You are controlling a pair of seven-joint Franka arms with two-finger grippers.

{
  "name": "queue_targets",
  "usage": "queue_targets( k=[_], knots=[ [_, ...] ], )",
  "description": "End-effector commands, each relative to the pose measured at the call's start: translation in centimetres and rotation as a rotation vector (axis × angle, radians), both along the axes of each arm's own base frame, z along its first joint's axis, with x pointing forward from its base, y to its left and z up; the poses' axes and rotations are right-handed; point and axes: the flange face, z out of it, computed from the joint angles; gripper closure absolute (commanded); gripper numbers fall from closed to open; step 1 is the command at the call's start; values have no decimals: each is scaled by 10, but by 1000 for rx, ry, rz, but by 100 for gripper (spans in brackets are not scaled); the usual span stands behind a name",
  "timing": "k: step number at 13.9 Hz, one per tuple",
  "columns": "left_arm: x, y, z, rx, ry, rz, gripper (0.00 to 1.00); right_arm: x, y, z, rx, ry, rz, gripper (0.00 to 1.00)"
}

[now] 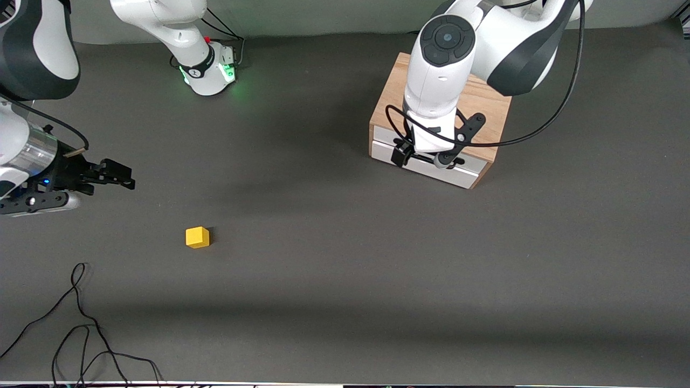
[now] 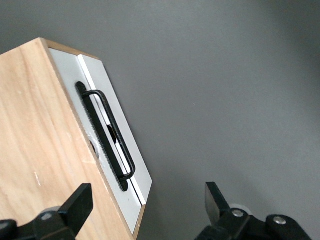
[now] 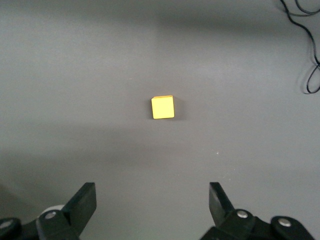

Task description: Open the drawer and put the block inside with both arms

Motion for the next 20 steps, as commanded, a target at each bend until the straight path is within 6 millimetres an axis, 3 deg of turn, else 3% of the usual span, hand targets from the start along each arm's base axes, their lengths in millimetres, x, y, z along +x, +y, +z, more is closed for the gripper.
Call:
queue_targets(
  k=[1,5,8,12,18,20],
  knots=[
    [-4,17,-4,35,104,56,0,4,5,7,8,-16,1,0],
    [4,39,-18,70,166,93,0,11,4,-10,5,-1,-15,0],
    [10,45,-43,48,163,131,0,16,5,-30,3,33,-14,0],
    [6,40,-80,40,137,172,0,19,2,-43,-8,54,-11,0],
    [17,22,-134,39,120,220,0,21,6,-46,-11,52,-7,0],
    [20,21,-150,49,126,224,0,25,6,-55,-11,54,-7,0]
  ],
)
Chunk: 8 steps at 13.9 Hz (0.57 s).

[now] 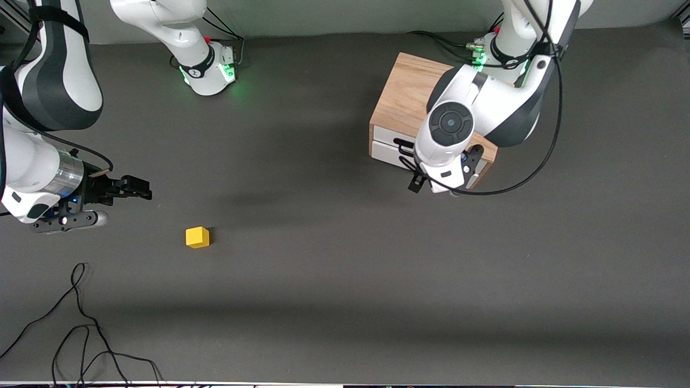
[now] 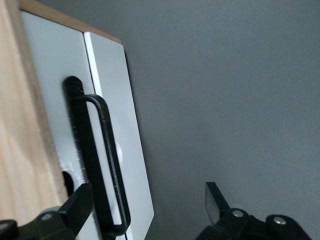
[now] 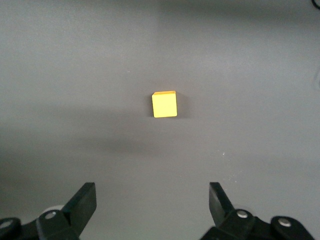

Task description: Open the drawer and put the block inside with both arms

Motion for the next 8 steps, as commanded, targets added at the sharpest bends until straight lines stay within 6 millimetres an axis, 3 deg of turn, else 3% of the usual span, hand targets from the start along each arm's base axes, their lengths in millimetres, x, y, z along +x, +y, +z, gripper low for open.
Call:
queue_targets(
  k=[1,8],
  knots=[
    [1,-6,-17,7,6,20,0,7,3,-9,-9,-11,-11,0],
    [-7,-10,-53,52,58,32,0,7,3,-15,-9,-13,-8,0]
  ],
)
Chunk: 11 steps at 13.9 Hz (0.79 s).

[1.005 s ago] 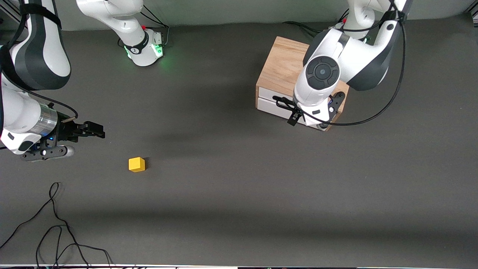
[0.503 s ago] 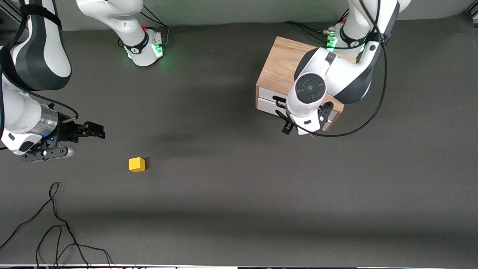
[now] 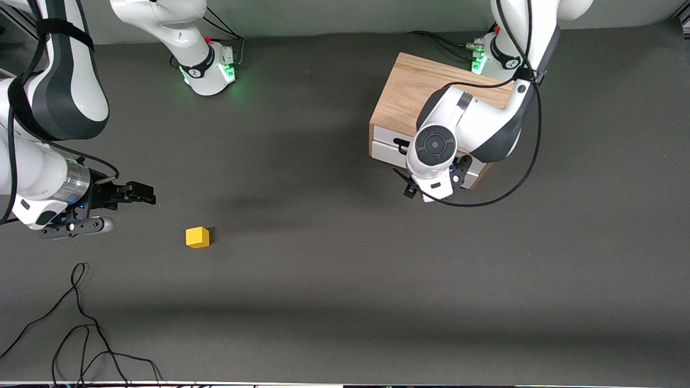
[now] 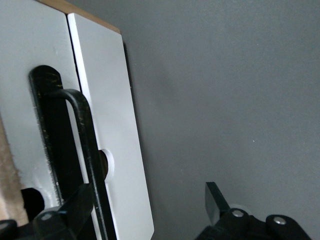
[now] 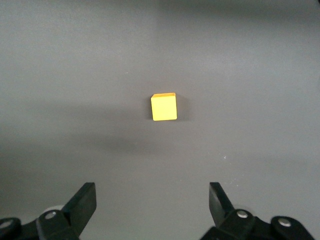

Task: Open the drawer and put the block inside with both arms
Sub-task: 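Hold the handle with the left gripper while the right gripper reaches the cube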

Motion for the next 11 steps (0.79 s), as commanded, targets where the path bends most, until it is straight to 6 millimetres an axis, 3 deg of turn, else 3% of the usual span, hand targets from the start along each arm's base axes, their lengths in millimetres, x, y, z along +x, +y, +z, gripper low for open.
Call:
queue_targets(
  k=[1,7,11],
  knots=[
    [-7,-3,-10,20,12,19,0,3,3,-6,-9,-9,-9,0],
    [-17,-3,-19,41,43,10,0,10,9,-17,-8,-22,1,0],
    [-20,-2,-12,55,65,5,0,10,9,-17,-8,-22,1,0]
  ],
)
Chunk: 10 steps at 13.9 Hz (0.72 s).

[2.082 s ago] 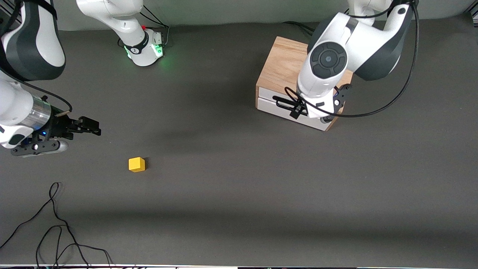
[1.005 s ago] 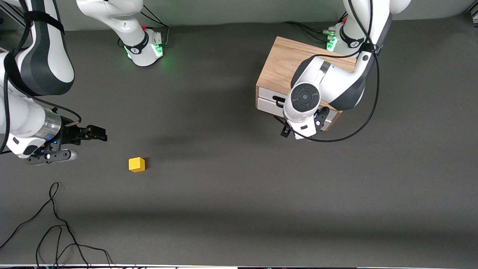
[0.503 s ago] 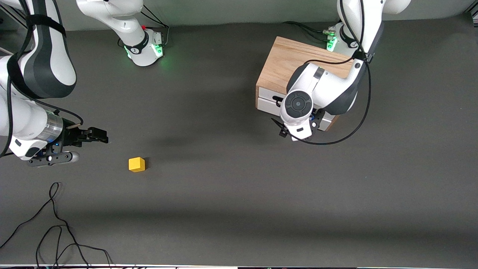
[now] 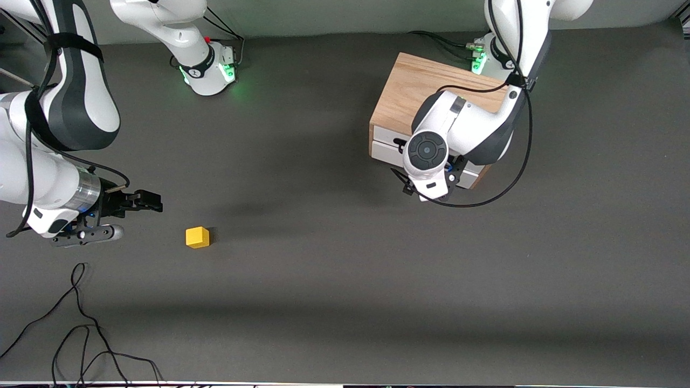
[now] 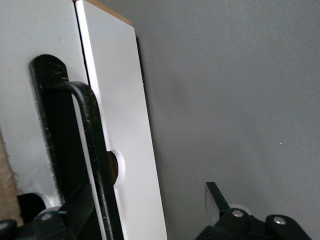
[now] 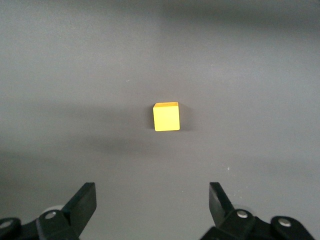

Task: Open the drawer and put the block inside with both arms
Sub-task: 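Hold the handle with the left gripper while the right gripper reaches the cube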

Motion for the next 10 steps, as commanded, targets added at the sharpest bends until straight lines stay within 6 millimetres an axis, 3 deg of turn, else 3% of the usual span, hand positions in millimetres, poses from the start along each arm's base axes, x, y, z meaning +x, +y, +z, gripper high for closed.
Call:
queue_targets(
  k=[1,4,10],
  knots=[
    [-8,0,5,22,16,16,0,-1,2,6,-8,-11,-7,0],
    [-7,-1,0,21,12,22,0,-5,1,11,-8,4,1,0],
    [0,-2,-16,15,-7,23,0,2,-2,2,-25,-26,-2,0]
  ],
)
